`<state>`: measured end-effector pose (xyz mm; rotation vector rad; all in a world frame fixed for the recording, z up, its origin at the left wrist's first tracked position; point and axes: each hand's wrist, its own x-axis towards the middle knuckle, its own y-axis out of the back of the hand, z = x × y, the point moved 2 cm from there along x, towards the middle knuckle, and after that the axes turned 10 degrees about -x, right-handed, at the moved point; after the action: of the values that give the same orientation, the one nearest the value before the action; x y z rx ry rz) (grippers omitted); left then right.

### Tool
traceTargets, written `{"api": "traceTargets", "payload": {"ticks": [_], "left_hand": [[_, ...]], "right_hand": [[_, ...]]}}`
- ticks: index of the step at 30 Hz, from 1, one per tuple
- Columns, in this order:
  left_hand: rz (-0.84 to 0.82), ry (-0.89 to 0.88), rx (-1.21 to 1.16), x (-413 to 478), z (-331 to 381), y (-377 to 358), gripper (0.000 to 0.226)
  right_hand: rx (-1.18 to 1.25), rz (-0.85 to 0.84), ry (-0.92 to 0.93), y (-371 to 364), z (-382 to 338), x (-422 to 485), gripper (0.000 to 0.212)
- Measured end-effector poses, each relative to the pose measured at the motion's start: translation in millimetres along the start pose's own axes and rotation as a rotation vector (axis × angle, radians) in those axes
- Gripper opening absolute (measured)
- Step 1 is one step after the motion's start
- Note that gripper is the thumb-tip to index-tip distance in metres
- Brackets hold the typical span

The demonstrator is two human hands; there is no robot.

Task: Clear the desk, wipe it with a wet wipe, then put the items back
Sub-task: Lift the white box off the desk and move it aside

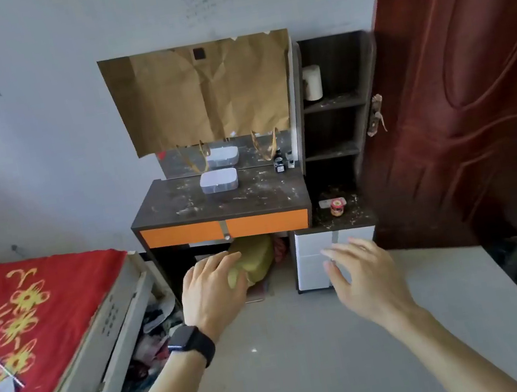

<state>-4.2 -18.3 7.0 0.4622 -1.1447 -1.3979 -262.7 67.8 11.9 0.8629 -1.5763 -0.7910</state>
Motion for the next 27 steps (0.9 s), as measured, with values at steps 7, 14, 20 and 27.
{"api": "traceTargets", "payload": {"ticks": [7, 14, 20, 27], "left_hand": [[-0.059, 0.097, -0.045, 98.5, -51.2, -25.5, 0.039], [-0.072, 0.113, -0.064, 184.6, -96.9, -54.9, 0.035], [-0.131, 0.175, -0.044, 267.8, -142.9, -96.8, 0.039], [-0.222, 0.302, -0.008, 365.4, -189.0, -149.7, 0.042]], "right_hand": [[0.007, -0.058, -0.033, -66.4, -6.7, 97.6, 0.040], [0.013, -0.103, -0.055, -131.4, -16.0, 179.2, 0.045], [0.045, -0.188, -0.026, -212.5, -12.8, 252.5, 0.045], [0.076, -0.359, 0.012, -317.2, 1.2, 347.8, 0.044]]}}
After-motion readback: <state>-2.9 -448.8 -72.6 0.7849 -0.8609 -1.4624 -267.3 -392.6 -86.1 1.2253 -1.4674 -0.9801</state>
